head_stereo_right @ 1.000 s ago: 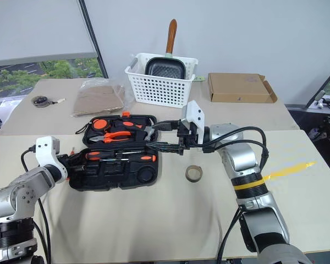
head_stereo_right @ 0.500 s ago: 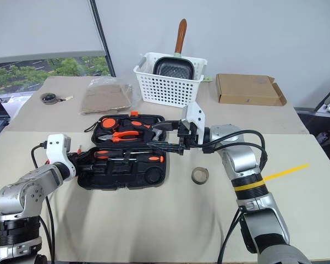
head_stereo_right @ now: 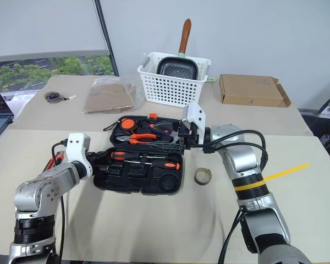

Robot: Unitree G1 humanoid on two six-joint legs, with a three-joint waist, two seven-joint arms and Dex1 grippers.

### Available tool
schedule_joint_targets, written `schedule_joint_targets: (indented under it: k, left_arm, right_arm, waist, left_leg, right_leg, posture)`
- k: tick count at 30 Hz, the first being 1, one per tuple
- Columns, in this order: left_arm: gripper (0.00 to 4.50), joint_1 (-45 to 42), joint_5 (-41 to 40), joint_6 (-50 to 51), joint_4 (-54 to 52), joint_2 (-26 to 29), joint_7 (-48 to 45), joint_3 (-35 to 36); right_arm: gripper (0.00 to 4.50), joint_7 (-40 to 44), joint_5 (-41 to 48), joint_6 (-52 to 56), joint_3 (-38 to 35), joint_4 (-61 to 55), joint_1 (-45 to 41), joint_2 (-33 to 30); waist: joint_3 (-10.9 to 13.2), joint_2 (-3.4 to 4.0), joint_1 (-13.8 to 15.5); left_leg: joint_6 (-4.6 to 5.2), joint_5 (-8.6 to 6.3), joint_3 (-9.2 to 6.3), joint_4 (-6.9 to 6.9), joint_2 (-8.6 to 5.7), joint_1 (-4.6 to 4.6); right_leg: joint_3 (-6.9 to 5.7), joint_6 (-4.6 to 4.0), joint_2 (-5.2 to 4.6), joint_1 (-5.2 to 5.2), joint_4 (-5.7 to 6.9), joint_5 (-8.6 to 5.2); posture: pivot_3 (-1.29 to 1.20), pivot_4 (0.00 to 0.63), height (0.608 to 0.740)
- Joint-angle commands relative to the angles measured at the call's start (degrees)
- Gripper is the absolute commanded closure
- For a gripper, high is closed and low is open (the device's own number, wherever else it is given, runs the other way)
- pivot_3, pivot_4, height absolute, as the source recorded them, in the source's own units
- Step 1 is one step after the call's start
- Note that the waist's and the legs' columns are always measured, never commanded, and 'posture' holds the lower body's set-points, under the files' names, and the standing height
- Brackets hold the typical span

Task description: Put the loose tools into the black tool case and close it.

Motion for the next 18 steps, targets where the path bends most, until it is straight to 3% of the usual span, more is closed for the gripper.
schedule_joint_targets:
  k: [1,6,11,15,18]
  left_arm:
    - [4.46,0.86,-0.45,3.03,-1.39,-2.31,0.21,-4.27]
    - [4.46,2.46,-0.21,3.07,-3.05,-1.48,-0.06,-4.05]
    - [2.61,3.67,-0.12,1.01,-5.53,0.27,-0.91,-2.39]
    - [1.2,6.13,1.45,-8.9,-10.74,-0.02,-0.78,0.81]
    - [1.2,11.55,-0.95,-12.28,-16.12,-0.83,-2.53,4.93]
  right_arm:
    - [1.3,-0.13,0.31,-1.7,-1.48,-2.01,-0.05,-0.47]
    - [1.3,0.06,0.24,-1.92,-1.16,-1.92,0.03,-0.32]
    - [1.3,0.16,0.19,-2.15,-1.16,-1.54,-0.19,-0.26]
    - [1.3,0.31,0.32,-1.97,-1.2,-1.82,-0.01,-0.49]
    - [1.3,0.9,0.29,-1.92,-1.12,-1.47,-0.29,-0.86]
  waist:
    - [0.0,0.0,0.01]
    - [0.0,0.0,-0.16]
    - [0.0,0.0,-0.96]
    - [0.03,-0.05,-1.02]
    - [0.08,-0.13,-1.27]
  left_leg:
    - [0.0,0.0,-0.01,0.0,0.0,-0.01]
    - [0.01,0.0,-0.01,0.0,-0.01,0.0]
    - [0.05,-0.01,0.01,-0.01,0.01,0.0]
    - [0.06,-0.01,0.01,-0.01,0.04,-0.03]
    - [0.05,-0.01,0.0,0.0,0.08,-0.14]
  right_leg:
    - [-0.01,0.0,0.0,0.0,0.0,0.0]
    - [-0.01,-0.01,0.0,0.01,0.0,0.01]
    - [0.01,-0.02,0.03,-0.01,-0.01,0.01]
    - [0.01,-0.04,0.06,-0.05,-0.02,0.03]
    - [0.01,-0.26,0.06,-0.13,-0.07,0.15]
  posture:
    - [0.0,0.15,0.7]
    - [0.0,0.15,0.7]
    - [0.0,0.15,0.7]
    - [0.0,0.15,0.7]
    - [0.0,0.15,0.7]
